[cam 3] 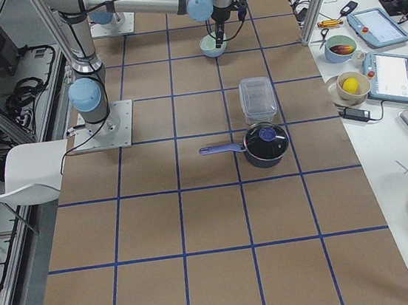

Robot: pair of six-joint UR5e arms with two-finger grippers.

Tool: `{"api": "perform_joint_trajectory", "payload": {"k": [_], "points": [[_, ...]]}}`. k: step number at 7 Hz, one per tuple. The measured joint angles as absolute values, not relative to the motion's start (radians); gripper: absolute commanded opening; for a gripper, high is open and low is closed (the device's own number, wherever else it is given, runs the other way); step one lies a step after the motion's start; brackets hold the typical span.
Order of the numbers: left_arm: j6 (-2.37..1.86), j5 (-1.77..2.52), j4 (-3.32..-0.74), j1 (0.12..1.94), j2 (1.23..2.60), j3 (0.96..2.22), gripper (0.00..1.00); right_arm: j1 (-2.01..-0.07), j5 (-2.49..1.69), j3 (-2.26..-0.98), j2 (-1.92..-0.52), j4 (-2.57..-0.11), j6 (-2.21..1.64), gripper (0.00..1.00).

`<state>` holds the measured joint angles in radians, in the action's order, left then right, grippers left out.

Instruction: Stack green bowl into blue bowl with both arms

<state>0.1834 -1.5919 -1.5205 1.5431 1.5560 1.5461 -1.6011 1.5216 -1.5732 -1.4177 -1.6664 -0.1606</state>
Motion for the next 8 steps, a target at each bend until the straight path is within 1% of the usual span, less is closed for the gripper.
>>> {"api": "perform_joint_trajectory", "payload": {"k": [3,5,8], "points": [[0.18,-1.589,-1.52,1.543,1.555,1.545,1.0,-1.581,1.588,-1.574,-1.576,-1.486,-0.117,1.0],[0.178,-1.593,-1.52,1.543,1.554,1.539,1.0,-1.582,1.586,-1.573,-1.603,-1.455,-0.115,1.0],[0.175,-1.595,-1.52,1.543,1.552,1.545,1.0,-1.583,1.584,-1.572,-1.605,-1.45,-0.115,1.0]]}}
